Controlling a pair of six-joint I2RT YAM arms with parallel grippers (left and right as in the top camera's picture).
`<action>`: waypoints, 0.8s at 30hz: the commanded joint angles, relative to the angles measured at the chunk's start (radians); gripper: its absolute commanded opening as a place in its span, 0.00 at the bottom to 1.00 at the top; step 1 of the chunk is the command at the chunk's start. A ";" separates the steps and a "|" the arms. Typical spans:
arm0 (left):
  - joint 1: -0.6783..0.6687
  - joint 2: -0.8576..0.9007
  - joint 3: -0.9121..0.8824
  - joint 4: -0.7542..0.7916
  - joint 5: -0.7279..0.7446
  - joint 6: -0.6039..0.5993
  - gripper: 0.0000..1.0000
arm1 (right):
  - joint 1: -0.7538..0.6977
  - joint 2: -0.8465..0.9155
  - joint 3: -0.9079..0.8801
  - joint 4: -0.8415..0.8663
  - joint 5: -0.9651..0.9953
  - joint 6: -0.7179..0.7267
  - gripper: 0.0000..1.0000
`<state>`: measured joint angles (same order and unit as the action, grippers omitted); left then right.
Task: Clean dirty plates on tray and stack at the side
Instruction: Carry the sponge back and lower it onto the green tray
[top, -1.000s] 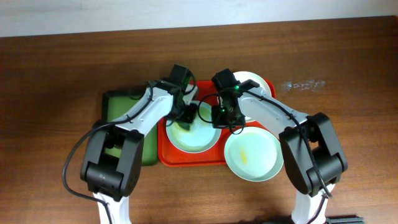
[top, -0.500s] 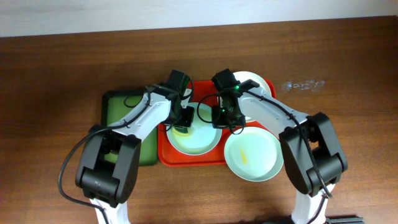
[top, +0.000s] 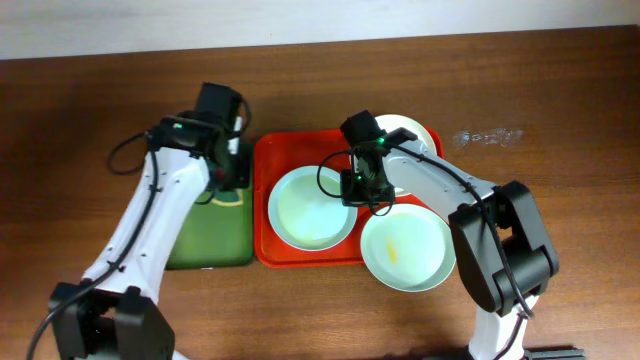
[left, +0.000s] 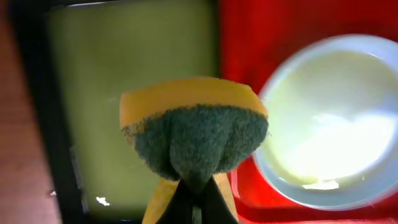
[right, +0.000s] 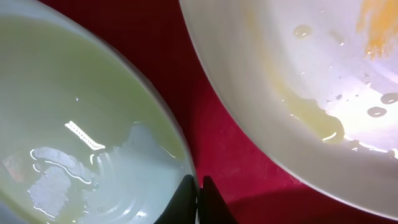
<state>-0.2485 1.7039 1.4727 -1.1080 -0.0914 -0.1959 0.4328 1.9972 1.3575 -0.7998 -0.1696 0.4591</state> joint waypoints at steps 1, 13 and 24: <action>0.087 0.003 -0.005 -0.008 -0.070 -0.059 0.00 | 0.005 0.006 0.007 0.007 -0.003 0.002 0.04; 0.101 0.005 -0.452 0.399 -0.115 -0.057 0.00 | 0.006 0.006 0.007 0.007 -0.003 0.002 0.04; 0.111 -0.188 -0.189 0.307 -0.082 -0.089 0.99 | 0.005 0.006 0.007 0.004 -0.002 0.002 0.06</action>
<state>-0.1497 1.5902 1.2346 -0.8043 -0.1837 -0.2543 0.4332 1.9976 1.3575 -0.7959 -0.1749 0.4599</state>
